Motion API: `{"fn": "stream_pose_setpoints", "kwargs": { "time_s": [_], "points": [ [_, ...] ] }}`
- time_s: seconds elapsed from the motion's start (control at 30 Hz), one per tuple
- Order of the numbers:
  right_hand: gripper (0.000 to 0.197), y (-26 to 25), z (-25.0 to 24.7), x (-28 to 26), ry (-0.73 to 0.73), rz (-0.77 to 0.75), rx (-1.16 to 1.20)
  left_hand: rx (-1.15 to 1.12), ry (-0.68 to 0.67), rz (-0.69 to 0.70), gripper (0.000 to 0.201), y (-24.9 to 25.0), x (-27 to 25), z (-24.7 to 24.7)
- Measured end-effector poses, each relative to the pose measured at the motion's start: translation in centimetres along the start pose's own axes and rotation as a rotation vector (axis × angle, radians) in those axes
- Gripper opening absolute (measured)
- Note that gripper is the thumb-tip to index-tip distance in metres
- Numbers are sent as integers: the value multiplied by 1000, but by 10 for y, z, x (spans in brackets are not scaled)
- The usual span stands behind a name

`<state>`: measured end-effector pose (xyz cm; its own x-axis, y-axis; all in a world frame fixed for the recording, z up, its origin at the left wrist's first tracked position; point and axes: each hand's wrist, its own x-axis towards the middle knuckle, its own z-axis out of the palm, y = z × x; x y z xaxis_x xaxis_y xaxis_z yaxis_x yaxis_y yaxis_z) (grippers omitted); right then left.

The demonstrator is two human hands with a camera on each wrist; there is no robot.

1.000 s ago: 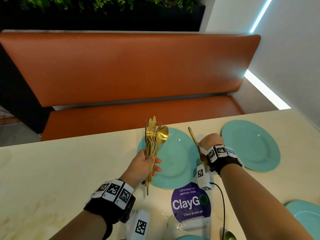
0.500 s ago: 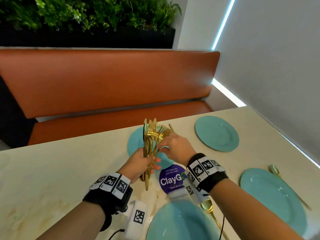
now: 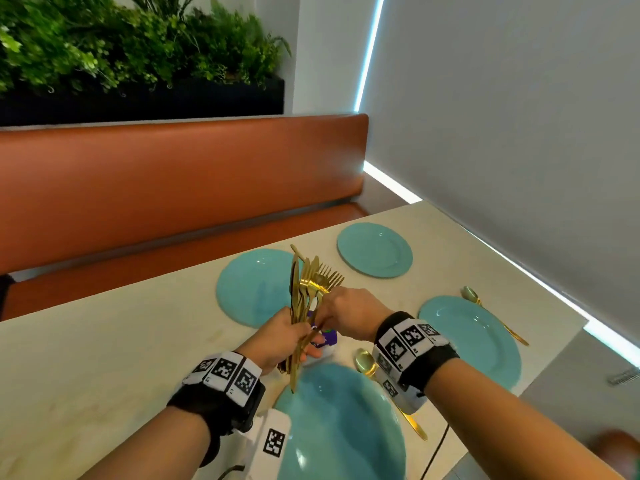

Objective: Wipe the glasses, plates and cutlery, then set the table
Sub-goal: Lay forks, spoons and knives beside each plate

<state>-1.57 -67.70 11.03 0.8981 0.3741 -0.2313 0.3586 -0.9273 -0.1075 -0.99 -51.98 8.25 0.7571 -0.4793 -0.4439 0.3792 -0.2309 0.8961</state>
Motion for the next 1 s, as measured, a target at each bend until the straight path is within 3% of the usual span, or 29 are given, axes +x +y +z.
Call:
{"fn": "stream_pose_setpoints", "kwargs": {
  "time_s": [0.13, 0.27, 0.37, 0.5, 0.63, 0.83, 1.0],
  "points": [
    [24, 40, -1, 6, -73, 36, 24, 6, 2, -16, 10, 8, 30, 19],
    [22, 107, -4, 23, -149, 141, 50, 10, 107, -36, 12, 25, 84, 33],
    [19, 172, -7, 34, -129, 325, 132, -20, 175, -58, 16, 36, 124, 38],
    [19, 279, -9, 56, 31, 652, 265, -54, 229, -58, 16, 50, 176, 40],
    [30, 366, 3, 77, 44, 932, 219, -51, 244, -85, 13, 54, 213, 38],
    [29, 412, 32, 102, -59, 1054, 207, -68, 256, -114, 12, 51, 241, 35],
    [49, 419, 44, 116, -103, 1016, 207, -96, 283, -124, 14, 47, 256, 31]
  ]
}}
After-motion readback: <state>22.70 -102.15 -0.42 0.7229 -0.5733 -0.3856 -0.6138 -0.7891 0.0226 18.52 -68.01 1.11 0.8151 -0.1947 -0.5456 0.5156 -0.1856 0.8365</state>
